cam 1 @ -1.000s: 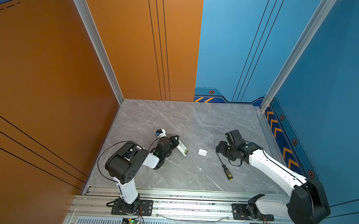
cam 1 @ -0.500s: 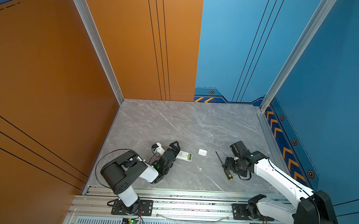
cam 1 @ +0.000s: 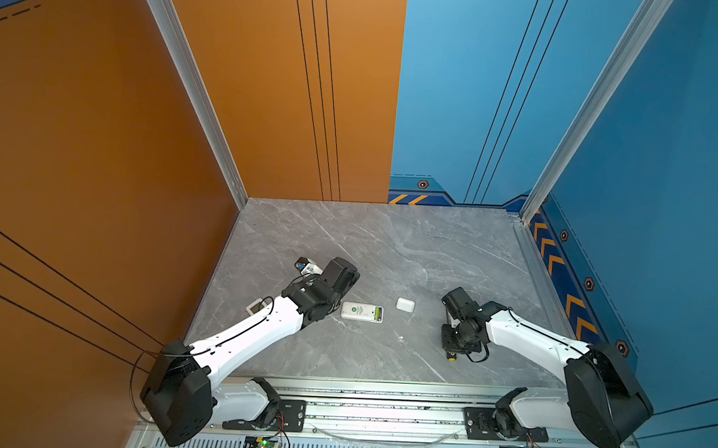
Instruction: Unload the batteries from the remote control
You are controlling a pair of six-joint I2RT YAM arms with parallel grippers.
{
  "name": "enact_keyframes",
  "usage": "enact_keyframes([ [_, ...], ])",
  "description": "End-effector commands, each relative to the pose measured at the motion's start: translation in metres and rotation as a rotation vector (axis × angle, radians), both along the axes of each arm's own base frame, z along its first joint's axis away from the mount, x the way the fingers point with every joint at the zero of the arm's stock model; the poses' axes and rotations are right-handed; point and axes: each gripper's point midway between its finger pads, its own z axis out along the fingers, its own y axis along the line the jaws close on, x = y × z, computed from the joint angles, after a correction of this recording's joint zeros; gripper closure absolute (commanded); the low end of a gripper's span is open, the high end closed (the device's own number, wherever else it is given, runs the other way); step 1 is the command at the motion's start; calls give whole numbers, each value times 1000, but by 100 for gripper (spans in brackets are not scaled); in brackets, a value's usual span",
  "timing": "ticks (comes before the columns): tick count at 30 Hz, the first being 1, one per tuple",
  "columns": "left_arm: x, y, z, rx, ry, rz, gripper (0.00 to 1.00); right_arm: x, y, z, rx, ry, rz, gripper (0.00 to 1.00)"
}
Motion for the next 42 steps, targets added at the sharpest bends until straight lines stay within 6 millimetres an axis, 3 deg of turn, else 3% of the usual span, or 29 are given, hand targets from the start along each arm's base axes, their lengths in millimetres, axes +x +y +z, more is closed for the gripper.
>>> enact_keyframes([
  [1,0,-41,-1,-144,73,-183,2,9,2,19,-12,-83,85,93],
  [5,25,-89,26,-409,-8,-301,2,17,27,73,25,-227,243,100],
  [8,29,-104,37,-491,-19,-331,2,19,45,100,37,-275,360,100],
  [13,33,-117,32,-650,-28,-306,2,20,76,115,43,-260,487,100],
  [19,29,-124,35,-690,-55,-324,5,23,104,122,26,-264,559,100],
  [24,18,-125,11,-695,13,-304,12,20,117,127,30,-278,594,100],
  [25,18,-124,7,-695,22,-293,18,19,119,127,30,-278,604,100],
  [31,19,-137,10,-708,13,-318,25,13,128,126,39,-263,632,99],
  [33,20,-139,10,-715,8,-322,36,12,131,127,33,-264,650,99],
  [39,12,-141,-1,-734,54,-335,85,21,133,139,47,-282,658,97],
  [40,11,-141,-2,-744,60,-334,96,23,136,145,64,-291,655,94],
  [41,11,-140,-1,-757,63,-327,100,26,137,150,76,-297,649,88],
  [42,13,-137,-1,-780,70,-306,100,31,138,159,98,-313,626,74],
])
